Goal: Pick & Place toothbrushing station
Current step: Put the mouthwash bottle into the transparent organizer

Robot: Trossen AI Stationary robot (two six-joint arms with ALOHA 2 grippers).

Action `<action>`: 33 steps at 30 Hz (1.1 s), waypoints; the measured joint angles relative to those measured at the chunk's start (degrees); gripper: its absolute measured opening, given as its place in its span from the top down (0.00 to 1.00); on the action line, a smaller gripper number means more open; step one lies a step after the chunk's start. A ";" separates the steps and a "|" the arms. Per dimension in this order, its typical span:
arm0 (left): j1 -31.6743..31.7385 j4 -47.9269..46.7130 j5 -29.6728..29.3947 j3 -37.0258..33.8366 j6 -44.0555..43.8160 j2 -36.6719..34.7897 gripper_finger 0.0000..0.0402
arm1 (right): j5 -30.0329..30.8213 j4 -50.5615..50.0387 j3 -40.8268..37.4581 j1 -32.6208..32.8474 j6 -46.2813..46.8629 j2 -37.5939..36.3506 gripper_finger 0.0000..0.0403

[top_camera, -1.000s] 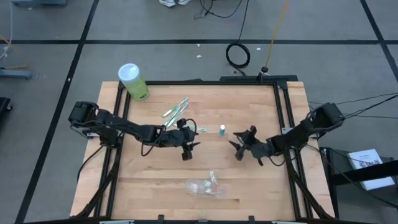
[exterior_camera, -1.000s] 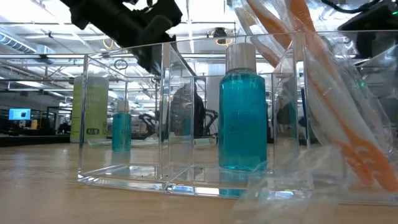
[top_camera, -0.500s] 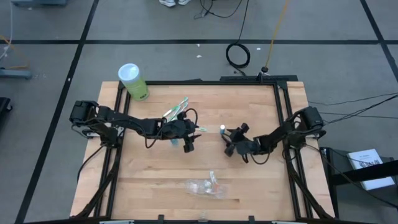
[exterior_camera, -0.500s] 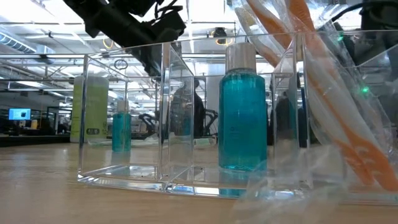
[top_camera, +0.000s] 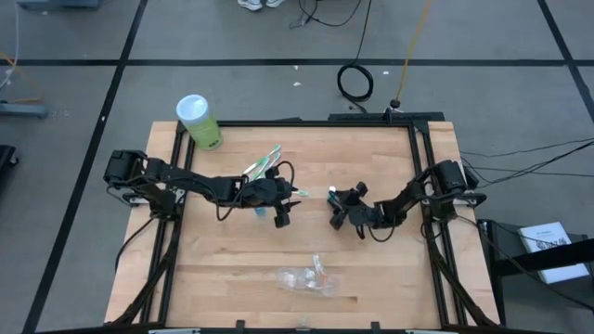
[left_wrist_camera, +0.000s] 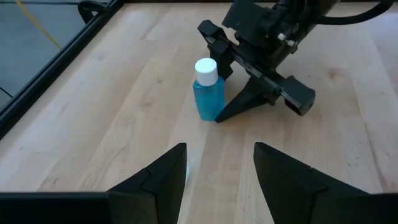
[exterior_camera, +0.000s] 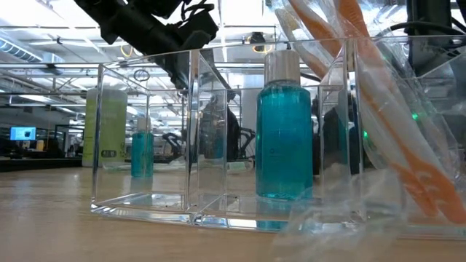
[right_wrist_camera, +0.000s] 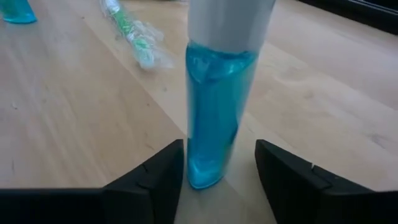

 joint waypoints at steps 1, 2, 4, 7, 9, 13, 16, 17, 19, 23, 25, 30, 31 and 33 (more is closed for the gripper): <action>0.00 0.03 0.22 0.01 -0.05 0.00 0.51 | -0.12 0.19 0.00 -0.18 -0.01 0.02 0.55; -0.01 0.10 0.28 0.01 -0.12 0.00 0.51 | -0.16 0.25 0.00 -0.27 -0.02 0.02 0.57; -0.02 0.15 0.33 -0.01 -0.39 0.00 0.51 | -0.27 0.52 0.00 -0.57 -0.12 0.09 0.61; -0.02 0.23 0.35 0.01 -1.08 0.00 0.51 | -0.28 0.54 0.00 -1.03 -0.69 0.11 0.67; -0.02 0.24 0.35 0.01 -1.62 0.00 0.51 | -0.34 0.55 0.00 -1.33 -1.84 0.11 0.71; -0.02 1.11 0.41 -0.01 -2.01 0.00 0.51 | -0.61 2.01 -0.04 -1.66 -6.16 0.13 0.78; -0.02 2.24 1.99 0.00 -2.47 0.00 0.51 | -3.03 4.84 -0.13 -1.72 -10.17 0.22 0.81; -0.02 2.67 2.92 0.01 -2.69 0.00 0.51 | -3.47 5.95 -0.13 -1.68 -11.43 0.21 0.82; -0.02 3.84 3.97 0.01 -3.21 0.00 0.51 | -5.52 7.72 -0.13 -1.64 -14.19 0.16 0.82; 0.67 3.15 7.45 0.52 -3.48 0.00 0.51 | -11.04 11.20 -0.13 -1.66 -17.94 0.15 0.80; 1.37 -1.37 10.40 2.61 -4.01 0.02 0.51 | -13.73 12.27 -0.11 -1.66 -18.21 0.15 0.81; 2.27 -17.38 10.91 11.41 0.37 0.66 0.51 | -20.11 12.89 -0.11 -2.28 -18.48 0.13 0.81; 2.32 -19.34 10.52 12.95 1.94 0.66 0.51 | -21.68 12.85 -0.11 -2.53 -18.45 0.13 0.81; 2.36 -19.01 10.77 15.56 5.53 0.63 0.51 | -24.22 13.01 -0.11 -3.00 -18.07 0.13 0.81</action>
